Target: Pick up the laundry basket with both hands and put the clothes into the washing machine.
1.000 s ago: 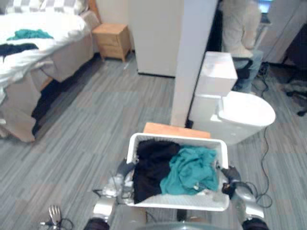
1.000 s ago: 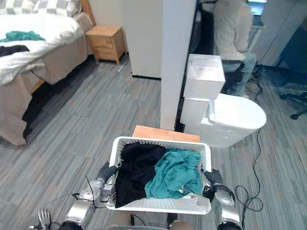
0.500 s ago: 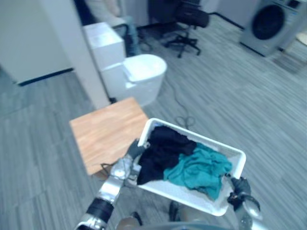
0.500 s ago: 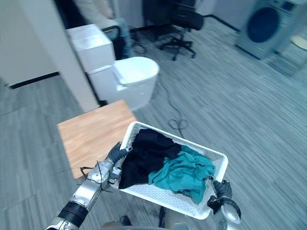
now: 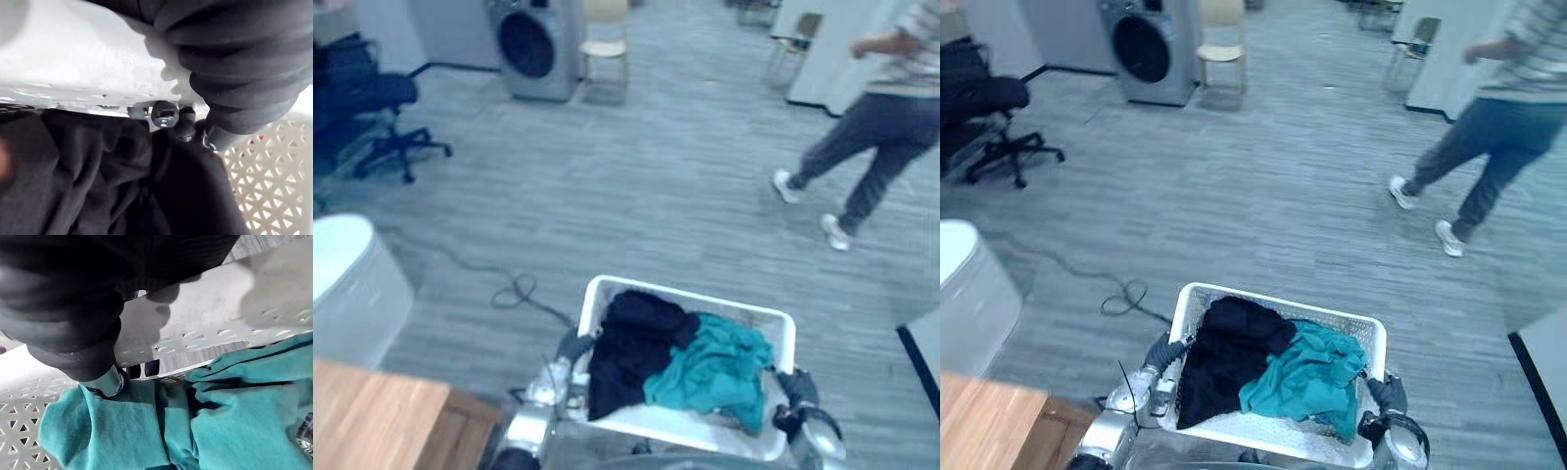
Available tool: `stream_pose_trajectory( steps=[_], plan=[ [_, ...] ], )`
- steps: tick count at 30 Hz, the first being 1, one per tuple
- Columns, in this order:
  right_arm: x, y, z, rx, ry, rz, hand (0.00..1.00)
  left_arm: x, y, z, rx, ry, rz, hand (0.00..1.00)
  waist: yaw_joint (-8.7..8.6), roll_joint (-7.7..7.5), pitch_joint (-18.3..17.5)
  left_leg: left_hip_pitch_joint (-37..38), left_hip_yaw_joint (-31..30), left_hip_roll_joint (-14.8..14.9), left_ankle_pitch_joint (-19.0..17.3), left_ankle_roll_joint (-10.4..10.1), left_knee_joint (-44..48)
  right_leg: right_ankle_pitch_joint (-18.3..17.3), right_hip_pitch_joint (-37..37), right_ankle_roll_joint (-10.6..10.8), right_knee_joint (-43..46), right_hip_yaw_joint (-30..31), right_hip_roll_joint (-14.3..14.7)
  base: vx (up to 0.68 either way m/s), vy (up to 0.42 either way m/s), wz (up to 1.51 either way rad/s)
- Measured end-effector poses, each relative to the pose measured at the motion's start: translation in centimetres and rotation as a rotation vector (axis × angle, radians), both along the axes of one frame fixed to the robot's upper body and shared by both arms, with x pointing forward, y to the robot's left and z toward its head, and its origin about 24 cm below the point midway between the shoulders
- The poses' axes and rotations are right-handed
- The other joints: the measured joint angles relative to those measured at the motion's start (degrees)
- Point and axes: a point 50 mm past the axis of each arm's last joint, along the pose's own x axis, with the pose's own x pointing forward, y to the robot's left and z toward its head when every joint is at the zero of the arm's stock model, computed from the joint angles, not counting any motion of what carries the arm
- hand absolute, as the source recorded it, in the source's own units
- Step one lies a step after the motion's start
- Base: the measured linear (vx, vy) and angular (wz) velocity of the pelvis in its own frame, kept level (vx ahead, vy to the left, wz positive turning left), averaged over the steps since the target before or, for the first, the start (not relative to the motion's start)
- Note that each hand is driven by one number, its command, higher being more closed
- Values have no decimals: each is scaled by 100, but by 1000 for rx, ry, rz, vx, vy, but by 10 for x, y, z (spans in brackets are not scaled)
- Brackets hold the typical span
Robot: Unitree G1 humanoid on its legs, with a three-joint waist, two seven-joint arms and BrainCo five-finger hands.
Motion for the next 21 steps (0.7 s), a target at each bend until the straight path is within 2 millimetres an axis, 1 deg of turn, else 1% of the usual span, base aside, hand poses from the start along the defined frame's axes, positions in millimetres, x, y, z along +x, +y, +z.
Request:
stream_pose_trajectory(
  steps=[1,2,3,4,5,6,7,8,9,10,11,12,13,14,15,16,17,18,19,20,21],
  plan=[
    [2,1,1,-10,2,35,100,-6,4,-2,-2,13,15,100,107,13,-1,-244,-170,-477,-103,-148,-639,-19,114,-1,-91,215,-44,257,108,-124],
    [1,6,0,-10,12,65,100,-9,9,-3,5,19,24,100,145,52,-26,-493,-16,-549,-105,-143,-1485,6,233,86,-314,217,-100,385,123,-110],
    [1,10,0,-7,14,87,100,-10,14,-2,6,15,44,100,142,110,-30,-657,268,-413,-103,-139,-2130,8,341,239,-446,187,-108,463,131,-50],
    [0,11,2,-9,10,95,100,-11,16,-1,3,10,61,100,99,133,-44,-734,598,-362,-71,-134,-3168,-52,469,334,-589,173,-142,429,119,-8],
    [0,10,3,-14,6,96,100,-10,15,0,0,7,61,100,91,129,-53,-720,699,-418,-34,-178,-3777,-99,539,383,-637,172,-184,453,147,10],
    [1,6,7,-34,-9,102,100,-11,12,2,-8,-4,59,100,115,130,-101,-621,683,-613,132,-422,-4826,-275,596,401,-685,173,-285,348,125,11],
    [2,4,9,-42,-17,102,100,-10,11,4,-10,-10,52,100,107,124,-146,-626,683,-720,352,-431,-4961,-426,626,411,-686,182,-362,446,184,10],
    [3,4,9,-45,-21,102,100,-11,10,3,-13,-9,58,100,118,-33,-253,-571,764,-977,689,-288,-5052,-752,696,531,-519,230,-609,684,268,13],
    [5,5,10,-47,-24,106,100,-15,10,2,-21,-3,72,100,126,-240,-374,-437,932,-1326,716,-75,-5157,-965,675,858,-225,185,-951,740,273,7],
    [6,5,9,-50,-21,110,100,-18,10,3,-27,-4,85,100,122,-308,-395,-163,1070,-1542,566,149,-5276,-1089,397,1139,729,168,-1042,684,228,4],
    [7,5,8,-44,-20,112,100,-20,11,3,-24,-3,90,100,120,-345,-399,9,1090,-1658,494,263,-5318,-1083,163,1417,1445,114,-1074,660,213,4],
    [8,6,4,-33,-8,119,100,-23,12,1,-20,6,99,100,108,-365,-395,360,1089,-1852,363,469,-5430,-615,-352,2256,2937,-92,-1117,647,225,6],
    [8,8,2,-25,-3,115,100,-24,11,1,-18,10,95,100,98,-404,-377,605,1067,-1983,295,569,-5536,-83,-672,2370,3676,-219,-1206,641,225,2],
    [8,9,2,-16,-6,112,100,-25,12,1,-15,12,102,100,98,-435,-319,1027,995,-2200,213,684,-5687,298,-1044,2056,4697,-499,-1453,494,160,2],
    [7,10,1,-11,-5,105,100,-26,13,0,-12,14,108,100,-4,-350,-247,1533,900,-2340,61,879,-5732,223,-1405,1682,5584,-795,-1630,611,173,8],
    [7,9,5,-19,-26,96,100,-23,12,4,-9,-1,101,100,-94,-199,-192,1976,709,-2336,-271,950,-5807,-32,-1848,1304,5928,-1069,-1657,596,163,10],
    [11,11,10,-22,-54,94,100,-21,12,8,-8,-19,95,100,-126,-125,-188,2173,622,-2332,-411,934,-5886,-175,-2095,1158,5834,-1222,-1654,683,169,4],
    [14,12,20,-35,-101,96,100,-15,12,18,-7,-71,92,100,-193,-9,-210,2461,401,-2278,-723,843,-5979,-425,-2587,1033,5085,-1520,-1593,566,124,16],
    [14,12,24,-34,-125,82,100,-7,12,24,-2,-107,80,100,-257,48,-193,2670,341,-2192,-887,825,-6012,-465,-2768,1063,4166,-1746,-1569,710,109,37],
    [13,12,27,-35,-145,66,100,-1,11,28,2,-125,68,100,-326,50,-194,2894,256,-2131,-1012,733,-6115,-346,-2819,1147,3017,-1987,-1549,523,41,56],
    [9,10,30,-40,-158,50,100,5,11,32,6,-146,52,100,-353,77,-211,3239,226,-2096,-1147,546,-6230,82,-2808,1193,1512,-2129,-1437,890,0,67]
  ],
)
